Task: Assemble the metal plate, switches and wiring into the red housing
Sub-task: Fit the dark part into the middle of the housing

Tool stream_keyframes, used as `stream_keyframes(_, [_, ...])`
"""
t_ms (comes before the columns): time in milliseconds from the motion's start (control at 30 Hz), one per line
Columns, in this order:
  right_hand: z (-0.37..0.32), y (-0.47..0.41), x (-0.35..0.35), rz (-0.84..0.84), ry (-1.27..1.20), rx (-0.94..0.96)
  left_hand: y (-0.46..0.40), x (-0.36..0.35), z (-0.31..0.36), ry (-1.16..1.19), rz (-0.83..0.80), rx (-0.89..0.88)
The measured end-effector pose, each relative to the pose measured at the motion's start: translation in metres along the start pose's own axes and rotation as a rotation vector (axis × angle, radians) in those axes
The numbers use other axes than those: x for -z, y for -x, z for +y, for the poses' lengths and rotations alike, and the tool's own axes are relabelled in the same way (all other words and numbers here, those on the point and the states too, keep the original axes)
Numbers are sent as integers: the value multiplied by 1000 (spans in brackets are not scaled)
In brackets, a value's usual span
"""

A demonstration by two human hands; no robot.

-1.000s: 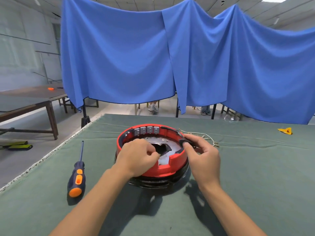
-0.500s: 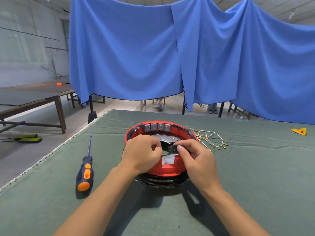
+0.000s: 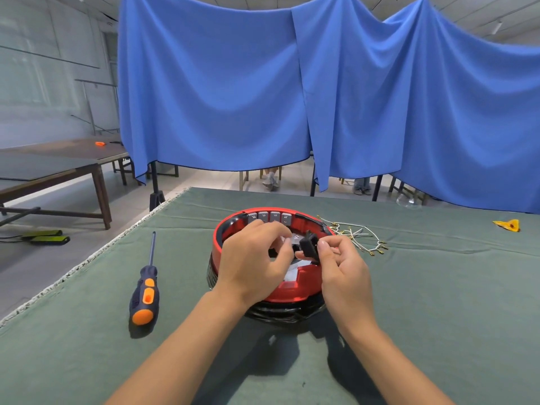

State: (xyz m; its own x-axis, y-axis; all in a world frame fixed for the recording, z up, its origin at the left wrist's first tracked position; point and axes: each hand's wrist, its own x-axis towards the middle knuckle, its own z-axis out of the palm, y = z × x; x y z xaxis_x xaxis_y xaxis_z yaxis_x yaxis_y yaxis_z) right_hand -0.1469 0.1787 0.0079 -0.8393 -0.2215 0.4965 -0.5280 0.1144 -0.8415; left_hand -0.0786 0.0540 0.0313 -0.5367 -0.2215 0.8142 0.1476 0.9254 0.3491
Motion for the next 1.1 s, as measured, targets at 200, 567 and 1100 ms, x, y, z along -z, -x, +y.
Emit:
stream_keyframes(200, [-2,1,-1,-3,73,17,2,-4,10,0,-23,-79])
stream_keyframes(567, [-11,6,5,-132,-1,37,2,-4,14,56,-170,-36])
stream_keyframes(1100, [-13,6,14,-236,118,210,-15,12,-15,367,-377,171])
